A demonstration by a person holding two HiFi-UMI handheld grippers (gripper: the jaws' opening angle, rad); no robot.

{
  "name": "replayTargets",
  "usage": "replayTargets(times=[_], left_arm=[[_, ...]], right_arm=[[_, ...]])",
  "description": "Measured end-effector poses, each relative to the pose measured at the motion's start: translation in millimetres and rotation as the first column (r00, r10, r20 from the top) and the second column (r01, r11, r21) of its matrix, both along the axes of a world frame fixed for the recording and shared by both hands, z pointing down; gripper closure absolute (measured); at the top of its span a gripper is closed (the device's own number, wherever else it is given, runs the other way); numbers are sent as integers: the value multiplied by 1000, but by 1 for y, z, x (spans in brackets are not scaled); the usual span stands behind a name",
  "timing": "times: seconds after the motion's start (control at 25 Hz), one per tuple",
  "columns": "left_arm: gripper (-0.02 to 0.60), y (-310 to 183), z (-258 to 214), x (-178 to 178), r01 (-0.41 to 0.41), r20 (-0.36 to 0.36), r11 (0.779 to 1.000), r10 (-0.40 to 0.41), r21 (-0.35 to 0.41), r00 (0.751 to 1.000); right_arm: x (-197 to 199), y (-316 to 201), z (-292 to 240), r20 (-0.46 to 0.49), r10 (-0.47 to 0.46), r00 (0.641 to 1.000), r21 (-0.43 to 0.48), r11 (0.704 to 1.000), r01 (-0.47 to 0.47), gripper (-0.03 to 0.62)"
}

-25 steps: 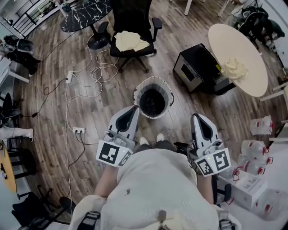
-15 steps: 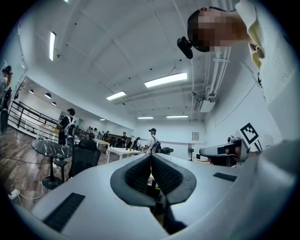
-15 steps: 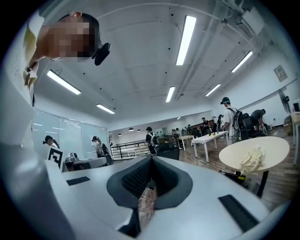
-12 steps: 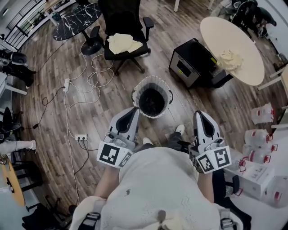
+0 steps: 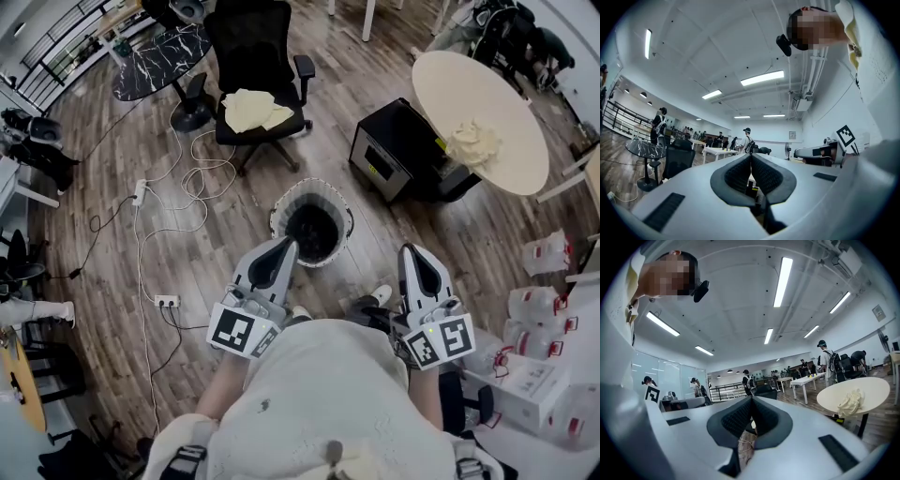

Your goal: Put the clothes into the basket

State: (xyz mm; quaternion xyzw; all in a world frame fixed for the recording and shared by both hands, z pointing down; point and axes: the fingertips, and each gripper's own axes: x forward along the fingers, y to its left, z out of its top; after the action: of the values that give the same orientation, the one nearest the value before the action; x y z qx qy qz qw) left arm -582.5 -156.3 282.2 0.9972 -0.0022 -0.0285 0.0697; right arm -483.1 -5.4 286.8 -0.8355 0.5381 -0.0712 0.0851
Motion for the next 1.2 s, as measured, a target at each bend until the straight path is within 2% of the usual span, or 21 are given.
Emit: replayTargets(times=[0.24,0.44,0.76,1.0,1.2], left_arm=[[560,24,5,46,13,18,1000,-13,-17,1000],[560,52,-7,116,14,-1,1000,-14,-28,1000],[560,113,-5,223,-45,7,999,45,-13,999],[560,151,-10,288,-81,8,997,81,1,997],[560,181,-12,333,-84,9,995,85,-51,996]], right_arm=[[44,23,1,-23,-16,1000,7,1000,16,588],[112,49,-6,-37,-23,999,0,1000,23,588],[213,109,-5,-27,34,999,2,999,-33,588],[281,155,2,44,108,993,12,994,-109,588],[319,190,-2,15,120,993,-16,993,-120,588]])
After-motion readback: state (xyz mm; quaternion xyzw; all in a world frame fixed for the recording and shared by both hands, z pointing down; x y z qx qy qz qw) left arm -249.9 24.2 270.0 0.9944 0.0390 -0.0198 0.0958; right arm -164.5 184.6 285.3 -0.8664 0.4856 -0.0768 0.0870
